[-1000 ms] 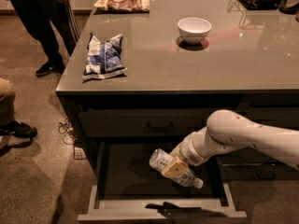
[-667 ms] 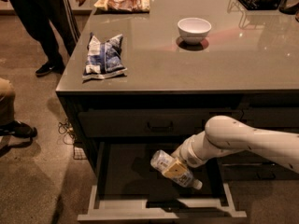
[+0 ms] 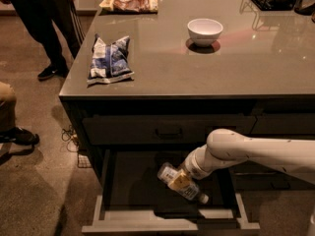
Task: Place blue plastic bottle into middle drawer
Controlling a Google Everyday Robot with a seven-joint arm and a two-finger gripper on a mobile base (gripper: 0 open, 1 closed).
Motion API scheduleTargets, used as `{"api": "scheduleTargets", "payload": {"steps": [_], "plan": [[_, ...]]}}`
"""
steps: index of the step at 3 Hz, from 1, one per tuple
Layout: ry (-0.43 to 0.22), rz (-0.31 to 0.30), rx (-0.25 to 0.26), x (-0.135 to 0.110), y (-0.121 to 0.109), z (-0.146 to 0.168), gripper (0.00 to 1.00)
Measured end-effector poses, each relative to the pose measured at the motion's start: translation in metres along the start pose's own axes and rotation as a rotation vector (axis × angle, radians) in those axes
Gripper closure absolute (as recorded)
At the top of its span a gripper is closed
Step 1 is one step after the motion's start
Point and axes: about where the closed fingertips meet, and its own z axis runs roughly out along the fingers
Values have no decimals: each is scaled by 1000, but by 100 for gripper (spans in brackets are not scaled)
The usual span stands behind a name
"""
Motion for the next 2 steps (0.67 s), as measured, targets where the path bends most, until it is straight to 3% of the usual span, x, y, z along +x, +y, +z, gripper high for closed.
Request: {"api": "scheduleTargets", "payload": {"steps": [2], "plan": [[34, 60, 10, 16, -14, 40, 36]]}}
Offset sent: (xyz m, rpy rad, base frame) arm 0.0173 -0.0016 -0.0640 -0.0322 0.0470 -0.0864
